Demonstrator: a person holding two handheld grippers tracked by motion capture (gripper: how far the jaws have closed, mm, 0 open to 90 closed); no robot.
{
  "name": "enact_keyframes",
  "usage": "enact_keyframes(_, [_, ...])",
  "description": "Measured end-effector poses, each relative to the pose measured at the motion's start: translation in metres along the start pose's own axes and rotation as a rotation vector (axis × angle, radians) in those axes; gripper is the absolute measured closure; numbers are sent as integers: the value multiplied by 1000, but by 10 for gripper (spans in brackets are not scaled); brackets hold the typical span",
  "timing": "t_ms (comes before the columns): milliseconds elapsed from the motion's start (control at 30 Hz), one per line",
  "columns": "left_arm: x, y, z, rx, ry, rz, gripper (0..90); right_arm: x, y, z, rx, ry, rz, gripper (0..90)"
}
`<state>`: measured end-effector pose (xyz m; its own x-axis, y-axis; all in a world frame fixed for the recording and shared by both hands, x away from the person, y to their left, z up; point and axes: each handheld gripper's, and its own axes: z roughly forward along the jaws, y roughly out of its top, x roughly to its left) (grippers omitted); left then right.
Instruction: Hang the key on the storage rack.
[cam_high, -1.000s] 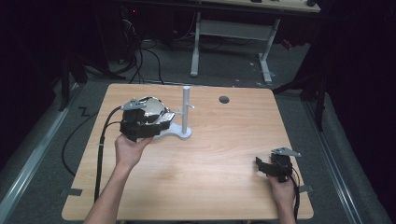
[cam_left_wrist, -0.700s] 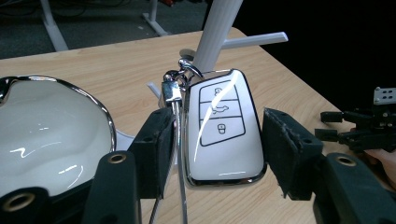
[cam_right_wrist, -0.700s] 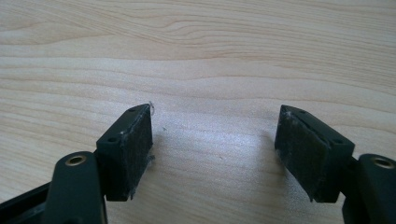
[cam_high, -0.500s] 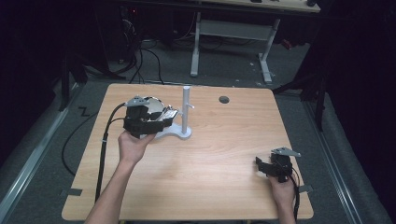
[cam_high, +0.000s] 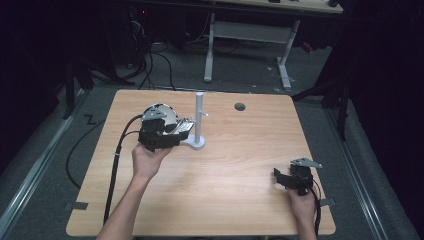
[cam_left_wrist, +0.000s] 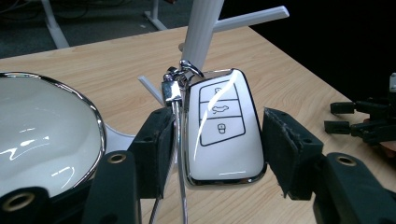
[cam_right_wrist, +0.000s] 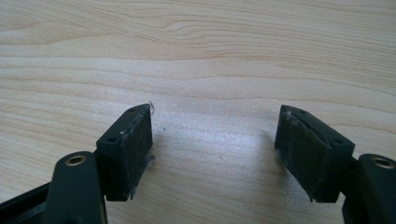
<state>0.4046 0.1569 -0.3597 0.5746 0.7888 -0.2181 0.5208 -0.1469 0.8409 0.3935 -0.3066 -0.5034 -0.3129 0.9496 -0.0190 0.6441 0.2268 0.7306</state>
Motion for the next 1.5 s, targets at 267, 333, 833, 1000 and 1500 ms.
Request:
enact_keyframes(267, [-1,-8,3,3,16,12,451,0,0,0,0,0,0,279])
enact_keyframes(333, [-3,-10,4,6,24,22,451,0,0,0,0,0,0,279])
enact_keyframes(833, [-4,-21,11,19,42,34,450,0,0,0,0,0,0,279])
enact_keyframes(1000, [-3,-25,14,24,46,29,449,0,0,0,0,0,-1,279])
enact_keyframes(1500, [3,-36,21,37,58,16,448,0,0,0,0,0,0,279])
